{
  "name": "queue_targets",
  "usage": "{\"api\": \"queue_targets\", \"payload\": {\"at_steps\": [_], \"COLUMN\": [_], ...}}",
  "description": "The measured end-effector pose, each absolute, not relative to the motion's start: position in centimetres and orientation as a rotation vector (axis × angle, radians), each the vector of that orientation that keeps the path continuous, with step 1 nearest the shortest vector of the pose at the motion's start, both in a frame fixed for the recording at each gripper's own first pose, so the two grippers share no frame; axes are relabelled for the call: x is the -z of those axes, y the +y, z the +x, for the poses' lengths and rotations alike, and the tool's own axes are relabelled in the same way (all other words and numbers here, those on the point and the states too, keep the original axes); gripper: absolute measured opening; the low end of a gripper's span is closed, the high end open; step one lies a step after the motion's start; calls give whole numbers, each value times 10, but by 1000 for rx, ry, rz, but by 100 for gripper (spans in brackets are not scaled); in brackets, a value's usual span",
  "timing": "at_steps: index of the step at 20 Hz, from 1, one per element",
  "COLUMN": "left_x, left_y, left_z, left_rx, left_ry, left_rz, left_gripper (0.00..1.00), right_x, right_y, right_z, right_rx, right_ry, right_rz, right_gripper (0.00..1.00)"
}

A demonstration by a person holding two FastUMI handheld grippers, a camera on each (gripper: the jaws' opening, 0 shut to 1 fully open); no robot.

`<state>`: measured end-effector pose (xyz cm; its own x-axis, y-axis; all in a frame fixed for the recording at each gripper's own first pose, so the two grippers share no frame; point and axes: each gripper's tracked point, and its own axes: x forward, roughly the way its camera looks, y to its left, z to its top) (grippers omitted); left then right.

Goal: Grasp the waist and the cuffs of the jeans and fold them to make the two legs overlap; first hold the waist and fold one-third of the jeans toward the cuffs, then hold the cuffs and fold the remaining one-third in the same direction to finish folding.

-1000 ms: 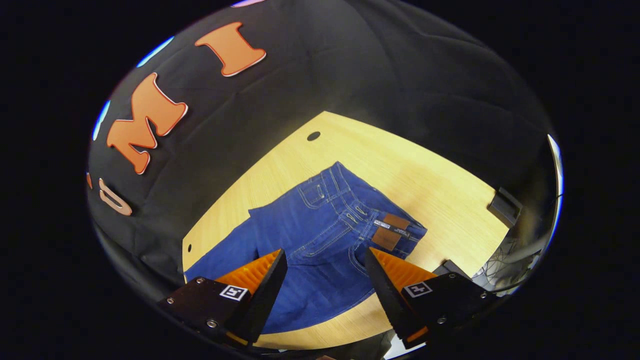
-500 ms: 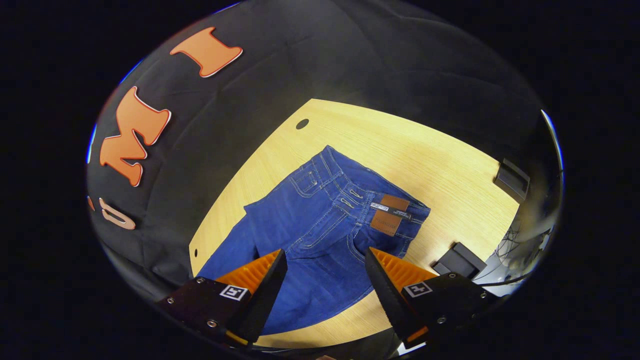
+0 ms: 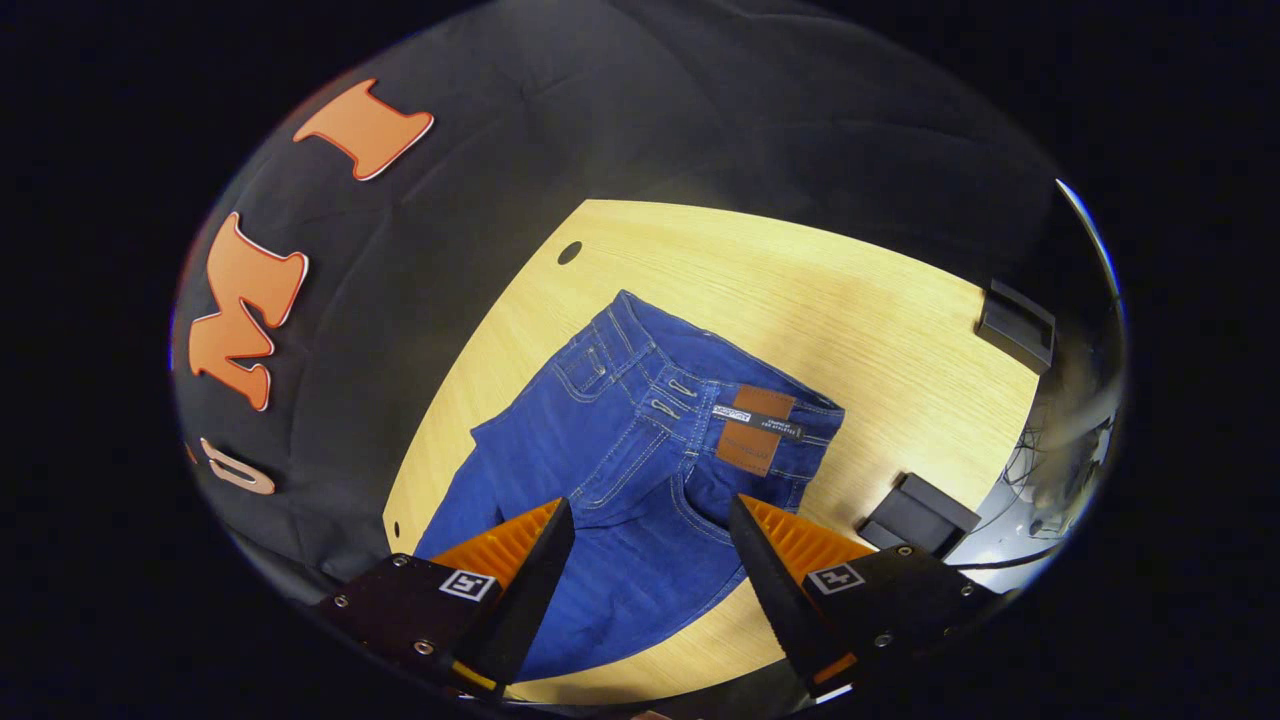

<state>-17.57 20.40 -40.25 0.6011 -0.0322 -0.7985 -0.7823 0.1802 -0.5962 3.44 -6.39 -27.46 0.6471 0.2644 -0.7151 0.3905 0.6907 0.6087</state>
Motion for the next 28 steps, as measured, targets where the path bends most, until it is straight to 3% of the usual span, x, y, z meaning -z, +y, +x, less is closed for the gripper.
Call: {"api": "queue_targets", "payload": {"at_steps": [1, 6, 13, 15, 17, 20, 21, 22, 25, 26, 28], "left_x": [403, 402, 389, 383, 378, 375, 372, 369, 359, 355, 343], "left_y": [203, 200, 200, 200, 199, 197, 197, 196, 194, 193, 191], "left_z": [-175, -178, -170, -168, -168, -169, -167, -166, -160, -157, -150], "left_rx": [-607, -633, -638, -632, -628, -619, -615, -611, -584, -572, -546], "left_ry": [791, 834, 816, 801, 795, 793, 787, 782, 764, 758, 741], "left_rz": [-1300, -1201, -1209, -1208, -1207, -1207, -1209, -1213, -1212, -1209, -1198], "left_gripper": [4, 1, 1, 1, 1, 1, 1, 1, 1, 1, 1], "right_x": [277, 295, 351, 349, 352, 350, 354, 355, 363, 371, 358], "right_y": [-66, -91, -72, -70, -71, -65, -63, -57, -48, -54, -56], "right_z": [34, 25, 11, 14, 26, 45, 50, 52, 57, 51, 57], "right_rx": [86, 164, 162, 140, 140, 127, 128, 117, 121, 199, 190], "right_ry": [891, 911, 1066, 1040, 975, 870, 846, 829, 847, 880, 889], "right_rz": [843, 931, 1000, 1041, 1124, 1388, 1441, 1475, 1452, 1413, 1393], "right_gripper": [98, 97, 97, 95, 87, 67, 70, 64, 44, 41, 15]}}
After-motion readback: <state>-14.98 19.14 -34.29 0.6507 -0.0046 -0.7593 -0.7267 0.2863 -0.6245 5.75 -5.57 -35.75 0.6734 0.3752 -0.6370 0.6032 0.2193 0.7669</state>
